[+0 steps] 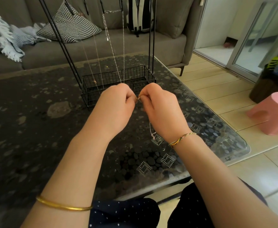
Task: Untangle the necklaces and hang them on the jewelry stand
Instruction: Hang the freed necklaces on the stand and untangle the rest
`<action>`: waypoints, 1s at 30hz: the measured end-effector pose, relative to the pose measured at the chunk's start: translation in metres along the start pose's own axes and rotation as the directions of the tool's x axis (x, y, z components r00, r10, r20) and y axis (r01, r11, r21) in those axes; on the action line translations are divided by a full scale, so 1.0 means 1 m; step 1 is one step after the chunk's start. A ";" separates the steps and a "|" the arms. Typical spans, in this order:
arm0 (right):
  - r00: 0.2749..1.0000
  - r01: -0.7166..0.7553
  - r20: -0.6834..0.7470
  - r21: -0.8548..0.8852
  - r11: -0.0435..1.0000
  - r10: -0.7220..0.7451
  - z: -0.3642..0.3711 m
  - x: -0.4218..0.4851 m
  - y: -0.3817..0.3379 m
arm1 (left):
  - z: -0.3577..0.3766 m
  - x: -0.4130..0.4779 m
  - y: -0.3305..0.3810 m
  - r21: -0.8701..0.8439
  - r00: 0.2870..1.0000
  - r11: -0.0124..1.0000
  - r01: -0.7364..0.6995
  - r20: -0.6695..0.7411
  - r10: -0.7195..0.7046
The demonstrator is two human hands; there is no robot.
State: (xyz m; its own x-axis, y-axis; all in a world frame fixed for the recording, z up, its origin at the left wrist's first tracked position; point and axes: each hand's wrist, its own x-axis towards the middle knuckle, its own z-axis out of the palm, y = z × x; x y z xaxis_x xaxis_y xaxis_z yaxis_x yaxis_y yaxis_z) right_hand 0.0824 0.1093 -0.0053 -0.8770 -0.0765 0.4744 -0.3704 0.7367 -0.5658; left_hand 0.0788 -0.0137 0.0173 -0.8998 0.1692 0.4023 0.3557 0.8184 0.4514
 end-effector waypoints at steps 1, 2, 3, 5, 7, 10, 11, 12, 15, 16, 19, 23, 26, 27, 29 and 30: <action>1.000 -0.006 -0.008 -0.004 1.000 0.006 0.001 0.000 0.000 | 0.001 0.000 0.000 0.000 1.000 1.000 0.002 0.002 -0.002; 1.000 -0.009 -0.012 -0.006 1.000 0.009 0.001 0.000 0.001 | 0.001 0.001 0.000 -0.004 1.000 1.000 0.006 0.006 -0.006; 1.000 -0.010 -0.016 0.000 1.000 0.010 0.002 0.000 0.002 | 0.002 0.001 -0.001 -0.011 1.000 1.000 0.016 0.013 -0.016; 0.999 0.009 -0.041 0.040 0.999 -0.007 0.003 0.000 0.003 | 0.004 0.002 -0.002 -0.045 0.998 0.997 0.067 0.025 -0.065; 0.997 0.029 -0.070 0.076 0.997 -0.023 0.002 0.001 0.005 | 0.005 0.002 -0.003 -0.108 0.992 0.986 0.130 0.022 -0.128; 0.999 0.024 -0.038 0.089 0.996 -0.020 -0.003 0.002 0.006 | 0.005 0.002 -0.003 -0.206 0.979 0.957 0.203 0.030 -0.201; 1.000 0.014 -0.025 0.094 0.995 -0.011 -0.005 0.002 0.005 | 0.004 0.002 -0.001 -0.247 0.974 0.942 0.226 0.042 -0.223; 1.000 -0.003 -0.016 0.105 0.994 0.005 -0.007 0.002 0.004 | 0.003 0.002 0.000 -0.299 0.969 0.922 0.247 0.061 -0.240; 0.999 -0.041 -0.006 0.149 0.988 0.043 -0.013 0.005 0.002 | 0.002 0.002 0.005 -0.436 0.957 0.852 0.290 0.139 -0.255; 0.999 -0.039 -0.003 0.138 0.990 0.039 -0.016 0.006 0.000 | 0.001 0.003 0.007 -0.447 0.954 0.843 0.298 0.155 -0.255; 1.000 -0.016 0.015 0.068 0.998 0.015 -0.029 0.014 -0.002 | -0.003 0.008 0.011 -0.471 0.951 0.826 0.309 0.165 -0.262; 1.000 0.002 0.031 -0.004 1.000 -0.001 -0.054 0.030 -0.008 | -0.019 0.020 0.021 -0.412 0.960 0.869 0.273 0.174 -0.219; 0.999 0.021 0.033 -0.026 0.999 -0.020 -0.070 0.042 -0.018 | -0.035 0.031 0.032 -0.356 0.974 0.916 0.185 0.187 -0.125; 0.999 0.025 0.033 -0.034 0.999 -0.024 -0.074 0.045 -0.020 | -0.040 0.035 0.035 -0.332 0.976 0.930 0.156 0.195 -0.094; 0.999 0.026 0.039 -0.057 0.998 -0.023 -0.082 0.053 -0.025 | -0.048 0.042 0.041 -0.292 0.978 0.950 0.109 0.200 -0.050; 0.999 0.027 0.041 -0.072 0.997 -0.024 -0.085 0.057 -0.026 | -0.052 0.047 0.043 -0.279 0.980 0.956 0.094 0.196 -0.039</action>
State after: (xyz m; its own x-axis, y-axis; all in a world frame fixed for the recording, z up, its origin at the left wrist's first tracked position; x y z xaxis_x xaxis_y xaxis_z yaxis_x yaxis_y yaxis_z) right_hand 0.0682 0.1425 0.0935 -0.8795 -0.1219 0.4600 -0.3710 0.7809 -0.5025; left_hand 0.0651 0.0008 0.0968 -0.9450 0.2419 0.2202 0.3261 0.6446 0.6915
